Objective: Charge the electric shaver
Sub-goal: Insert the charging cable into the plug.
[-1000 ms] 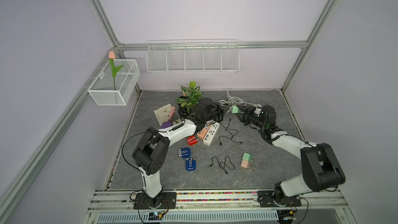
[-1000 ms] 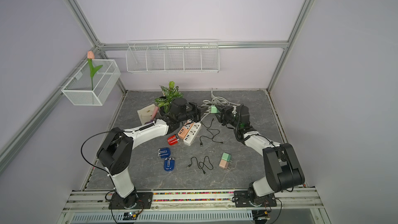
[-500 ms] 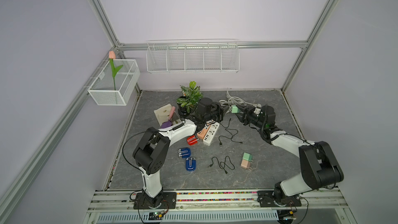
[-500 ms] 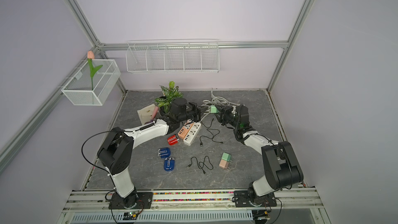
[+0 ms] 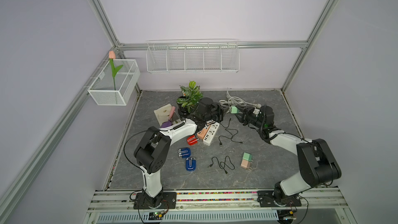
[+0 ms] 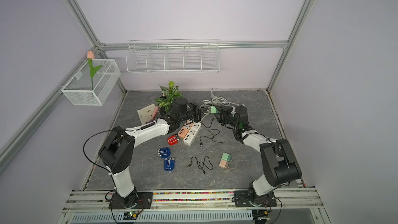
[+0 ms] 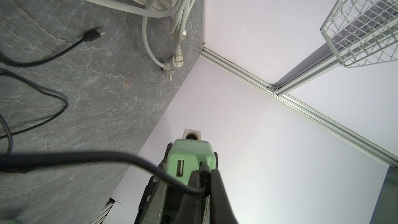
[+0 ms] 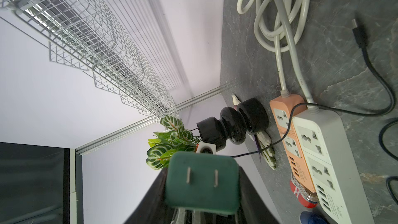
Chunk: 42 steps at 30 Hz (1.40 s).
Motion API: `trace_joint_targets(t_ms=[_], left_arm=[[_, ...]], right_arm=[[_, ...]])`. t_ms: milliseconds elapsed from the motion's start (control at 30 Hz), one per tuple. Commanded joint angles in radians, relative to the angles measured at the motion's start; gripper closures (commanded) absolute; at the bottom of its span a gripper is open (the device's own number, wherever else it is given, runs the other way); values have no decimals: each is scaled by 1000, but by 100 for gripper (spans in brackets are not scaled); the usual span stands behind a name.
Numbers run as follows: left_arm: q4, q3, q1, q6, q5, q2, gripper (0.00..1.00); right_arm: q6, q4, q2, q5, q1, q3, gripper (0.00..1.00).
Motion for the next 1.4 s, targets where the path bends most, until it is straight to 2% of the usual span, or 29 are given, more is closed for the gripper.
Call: trace_joint_targets(t_ms=[0,233,633,867,1000,1300,1367], left_arm=[[-4,33,-6,-43,40,21,100],[-14,33,-6,-36,38,26,100],[-66,75,-13,-1,48,44,100],[-75,87,-21,8,55,49,100],[-64,102,-29,6,81,66,100],[-55,122,-32,71,157,73,100],[-51,110,-25,96,174,60,87]], right_arm=[[65,34,12,-24,17,45,91],[78,29,-5,-28,20,43,92],[-9,-185,-66,-52,51,95,93],[-16,-208,-71,-45,83,118,93],[-12,-188,-60,-66,102,118,93],[-42,-316,-96,-88,98,164,93],[-38,-355,-106,-78,77,168,93]])
